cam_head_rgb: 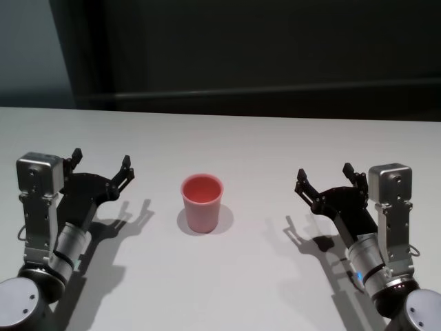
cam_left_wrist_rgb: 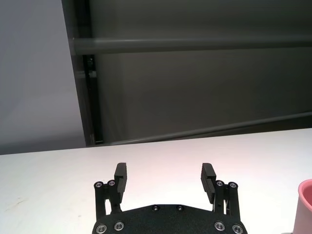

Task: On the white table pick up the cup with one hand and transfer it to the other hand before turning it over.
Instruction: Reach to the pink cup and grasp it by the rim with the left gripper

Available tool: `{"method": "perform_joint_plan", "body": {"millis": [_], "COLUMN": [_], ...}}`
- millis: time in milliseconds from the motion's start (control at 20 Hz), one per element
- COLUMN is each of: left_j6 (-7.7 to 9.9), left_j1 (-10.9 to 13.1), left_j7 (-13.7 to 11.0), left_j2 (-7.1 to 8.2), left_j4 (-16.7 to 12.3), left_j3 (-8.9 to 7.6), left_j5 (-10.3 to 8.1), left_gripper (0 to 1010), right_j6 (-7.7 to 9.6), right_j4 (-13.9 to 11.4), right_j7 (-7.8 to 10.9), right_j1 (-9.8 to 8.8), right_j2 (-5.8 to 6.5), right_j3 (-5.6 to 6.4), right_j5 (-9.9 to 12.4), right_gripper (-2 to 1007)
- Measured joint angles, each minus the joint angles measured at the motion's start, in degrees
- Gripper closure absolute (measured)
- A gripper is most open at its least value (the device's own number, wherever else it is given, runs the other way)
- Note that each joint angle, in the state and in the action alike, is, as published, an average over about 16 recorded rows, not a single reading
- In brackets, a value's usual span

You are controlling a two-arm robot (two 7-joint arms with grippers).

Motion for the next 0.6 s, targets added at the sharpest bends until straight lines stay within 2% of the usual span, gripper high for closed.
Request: {"method": "perform_joint_plan", "body": {"millis": [300, 600], "left_j6": [-0.36, -0.11], "left_j1": [0.06, 0.03], "left_j7": [-1.94, -5.14], "left_j2": [0.92, 2.77], "left_j4": [-1.44, -3.68], "left_j3": [-0.13, -0.33], "left_j5": [0.95, 2.36], "left_gripper": [9, 9], "right_j6": [0.0, 0.0], "right_j4": [0.0, 0.0], "right_j7": [0.0, 0.0], "right_j1": [0.0, 0.0], "right_j2": [0.0, 0.0], "right_j3": [0.0, 0.0], "right_j5": [0.0, 0.0], "right_gripper": [3, 3]}}
